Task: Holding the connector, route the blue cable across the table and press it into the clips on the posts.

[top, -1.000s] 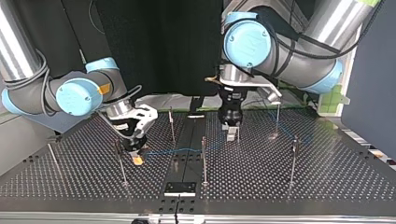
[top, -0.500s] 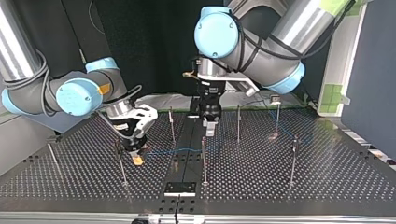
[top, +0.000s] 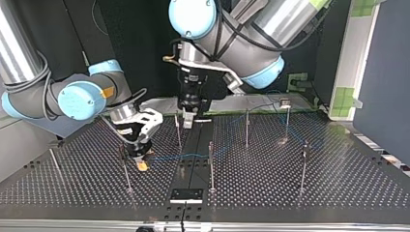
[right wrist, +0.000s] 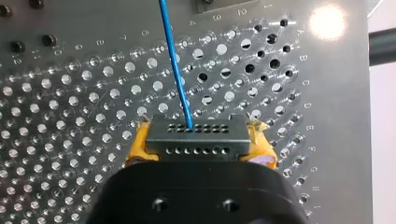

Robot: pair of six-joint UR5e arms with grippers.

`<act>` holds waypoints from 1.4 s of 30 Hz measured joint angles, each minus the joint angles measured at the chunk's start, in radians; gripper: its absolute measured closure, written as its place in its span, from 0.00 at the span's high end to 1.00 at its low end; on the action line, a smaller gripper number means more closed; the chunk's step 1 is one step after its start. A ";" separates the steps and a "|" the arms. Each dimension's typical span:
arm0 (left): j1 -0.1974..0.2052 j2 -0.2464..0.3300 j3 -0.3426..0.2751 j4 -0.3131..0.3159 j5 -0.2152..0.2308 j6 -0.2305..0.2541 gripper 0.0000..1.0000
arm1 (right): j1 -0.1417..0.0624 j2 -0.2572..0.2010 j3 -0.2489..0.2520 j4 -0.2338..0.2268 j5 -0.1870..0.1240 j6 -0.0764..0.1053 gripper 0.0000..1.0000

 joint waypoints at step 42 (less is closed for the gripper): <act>0.053 -0.086 0.032 0.064 0.061 0.002 1.00 | -0.002 0.000 0.000 0.001 0.000 -0.001 0.00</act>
